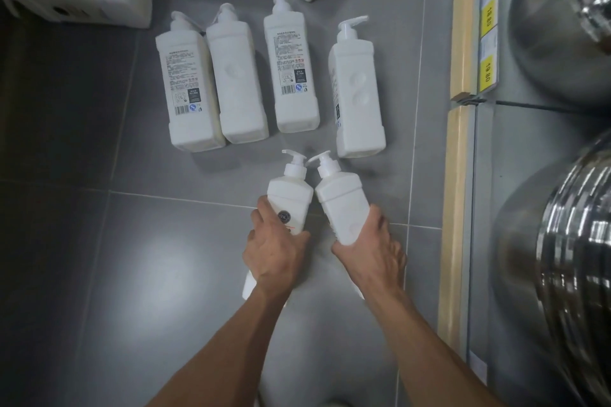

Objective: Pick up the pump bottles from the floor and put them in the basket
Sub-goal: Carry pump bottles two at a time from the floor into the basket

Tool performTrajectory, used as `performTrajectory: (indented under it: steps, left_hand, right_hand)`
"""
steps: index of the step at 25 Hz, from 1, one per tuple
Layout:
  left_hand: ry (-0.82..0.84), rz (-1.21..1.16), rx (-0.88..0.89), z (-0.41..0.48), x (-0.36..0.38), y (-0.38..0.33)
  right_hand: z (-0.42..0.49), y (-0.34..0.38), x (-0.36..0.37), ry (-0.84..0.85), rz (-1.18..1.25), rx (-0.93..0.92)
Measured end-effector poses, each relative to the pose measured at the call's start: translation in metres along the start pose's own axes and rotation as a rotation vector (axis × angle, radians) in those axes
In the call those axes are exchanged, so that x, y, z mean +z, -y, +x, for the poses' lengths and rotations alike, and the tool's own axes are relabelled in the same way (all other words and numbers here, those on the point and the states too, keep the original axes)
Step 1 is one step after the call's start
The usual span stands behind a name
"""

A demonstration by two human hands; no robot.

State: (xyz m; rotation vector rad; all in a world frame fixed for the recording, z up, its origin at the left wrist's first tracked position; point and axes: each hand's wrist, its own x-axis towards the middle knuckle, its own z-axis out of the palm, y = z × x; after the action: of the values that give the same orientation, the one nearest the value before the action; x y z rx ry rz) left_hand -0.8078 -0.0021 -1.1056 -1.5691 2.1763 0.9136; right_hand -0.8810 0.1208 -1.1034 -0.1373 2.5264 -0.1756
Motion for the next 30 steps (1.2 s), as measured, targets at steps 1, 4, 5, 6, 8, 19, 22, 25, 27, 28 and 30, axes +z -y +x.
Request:
performTrajectory:
  steps: [1,4,5,6,8,19,22,25,27,28,30]
  left_hand:
    - [-0.001,0.007,0.014,-0.001,-0.003,0.001]
    - [-0.002,0.050,0.064,-0.006,-0.025,0.004]
    - [-0.010,0.063,0.072,-0.009,-0.037,0.005]
    - [-0.023,0.072,0.076,-0.014,-0.053,0.004]
    - [-0.045,0.073,0.087,-0.030,-0.086,-0.001]
    - [-0.126,0.040,0.031,-0.187,-0.326,-0.050]
    - [-0.134,0.038,0.077,-0.238,-0.391,-0.063]
    - [-0.149,0.049,0.129,-0.283,-0.441,-0.074]
    - [-0.149,0.058,0.147,-0.316,-0.475,-0.081]
    - [-0.146,0.054,0.162,-0.332,-0.491,-0.083]
    - [-0.142,0.038,0.184,-0.363,-0.522,-0.086]
  right_hand:
    - [-0.001,0.001,-0.003,0.000,0.002,0.001]
    - [-0.010,0.007,-0.021,0.002,0.023,0.009]
    - [-0.016,0.010,-0.030,0.000,0.032,0.012]
    - [-0.024,0.015,-0.042,0.000,0.041,0.014]
    - [-0.043,0.024,-0.065,-0.004,0.059,0.002]
    - [-0.216,0.081,-0.273,-0.031,0.050,-0.040]
    - [-0.274,0.092,-0.330,-0.011,0.042,-0.041]
    - [-0.326,0.103,-0.376,-0.032,0.075,-0.053]
    - [-0.362,0.109,-0.407,-0.051,0.086,-0.057]
    - [-0.382,0.112,-0.421,-0.058,0.091,-0.059]
    - [-0.419,0.118,-0.450,-0.067,0.103,-0.062]
